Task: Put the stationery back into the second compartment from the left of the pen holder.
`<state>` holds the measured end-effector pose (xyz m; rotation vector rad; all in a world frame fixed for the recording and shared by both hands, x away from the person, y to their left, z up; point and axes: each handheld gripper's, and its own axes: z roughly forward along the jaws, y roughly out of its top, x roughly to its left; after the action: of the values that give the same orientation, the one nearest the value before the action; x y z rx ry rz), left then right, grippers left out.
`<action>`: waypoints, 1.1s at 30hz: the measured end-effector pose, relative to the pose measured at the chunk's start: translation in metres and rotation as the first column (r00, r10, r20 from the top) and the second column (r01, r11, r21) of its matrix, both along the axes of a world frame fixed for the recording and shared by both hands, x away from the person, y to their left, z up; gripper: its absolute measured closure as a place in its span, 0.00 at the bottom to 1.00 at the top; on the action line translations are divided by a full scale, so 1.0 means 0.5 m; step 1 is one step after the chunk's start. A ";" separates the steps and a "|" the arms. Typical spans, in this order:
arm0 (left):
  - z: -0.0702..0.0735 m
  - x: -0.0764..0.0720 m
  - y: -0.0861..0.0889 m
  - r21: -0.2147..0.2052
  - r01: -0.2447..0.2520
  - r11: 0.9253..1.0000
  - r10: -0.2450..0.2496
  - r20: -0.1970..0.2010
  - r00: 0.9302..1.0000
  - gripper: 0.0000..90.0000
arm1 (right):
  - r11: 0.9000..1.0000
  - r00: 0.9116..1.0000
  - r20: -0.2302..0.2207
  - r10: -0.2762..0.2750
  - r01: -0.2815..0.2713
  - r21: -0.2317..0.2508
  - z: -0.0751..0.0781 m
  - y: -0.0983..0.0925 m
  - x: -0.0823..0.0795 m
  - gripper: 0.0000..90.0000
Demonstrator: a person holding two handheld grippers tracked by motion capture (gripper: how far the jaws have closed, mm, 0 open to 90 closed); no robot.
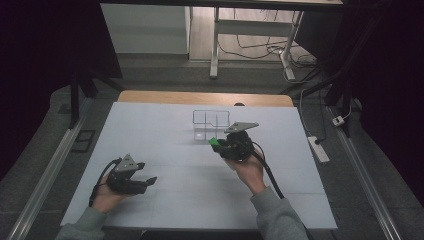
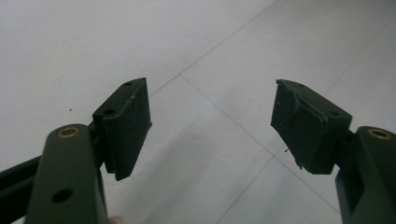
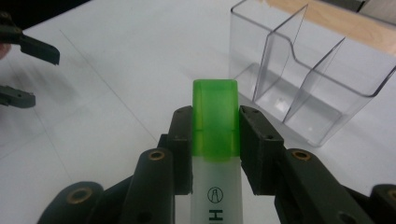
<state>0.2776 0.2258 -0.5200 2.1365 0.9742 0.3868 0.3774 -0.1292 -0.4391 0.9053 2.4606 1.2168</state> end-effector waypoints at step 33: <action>0.000 0.004 0.003 -0.008 -0.004 1.000 0.004 0.003 1.000 0.31 | 0.981 0.990 0.141 -0.006 -0.022 0.194 0.068 -0.011 0.041 0.74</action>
<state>0.2794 0.2273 -0.5201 2.1263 0.9766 0.3868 0.3980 -0.1344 -0.4051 0.8256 2.2668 1.4924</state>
